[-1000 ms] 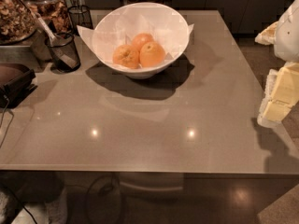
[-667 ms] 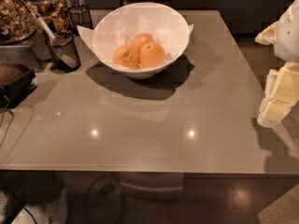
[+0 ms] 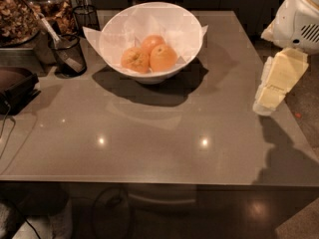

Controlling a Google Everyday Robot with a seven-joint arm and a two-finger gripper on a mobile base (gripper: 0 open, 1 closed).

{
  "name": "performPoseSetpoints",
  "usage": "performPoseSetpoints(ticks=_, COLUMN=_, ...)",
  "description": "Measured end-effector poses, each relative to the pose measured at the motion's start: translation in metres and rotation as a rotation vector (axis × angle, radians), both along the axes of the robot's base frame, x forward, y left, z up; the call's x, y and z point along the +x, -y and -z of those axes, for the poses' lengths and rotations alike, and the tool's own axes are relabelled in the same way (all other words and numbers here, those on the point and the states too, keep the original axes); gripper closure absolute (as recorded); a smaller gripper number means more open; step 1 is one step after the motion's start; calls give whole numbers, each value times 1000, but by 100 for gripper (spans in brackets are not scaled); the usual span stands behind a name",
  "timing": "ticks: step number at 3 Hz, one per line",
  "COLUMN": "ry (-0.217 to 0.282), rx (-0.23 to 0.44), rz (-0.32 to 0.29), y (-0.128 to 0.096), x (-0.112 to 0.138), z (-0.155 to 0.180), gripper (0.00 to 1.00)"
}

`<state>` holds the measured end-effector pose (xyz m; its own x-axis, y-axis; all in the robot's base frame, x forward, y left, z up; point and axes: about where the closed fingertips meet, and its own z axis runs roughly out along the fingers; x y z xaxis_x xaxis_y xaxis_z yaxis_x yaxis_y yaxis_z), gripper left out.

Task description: Pick orange from white bowl

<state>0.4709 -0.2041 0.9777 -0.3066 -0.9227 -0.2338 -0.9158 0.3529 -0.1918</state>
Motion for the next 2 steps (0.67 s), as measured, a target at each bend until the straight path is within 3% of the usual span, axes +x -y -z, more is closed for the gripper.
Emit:
performPoseSetpoints(ticks=1, ry=-50, rx=21, rz=-11, y=-22, x=27, z=6, gripper=0)
performPoseSetpoints(ticks=2, ry=-32, rx=28, rz=-12, y=-25, x=31, z=5, gripper=0)
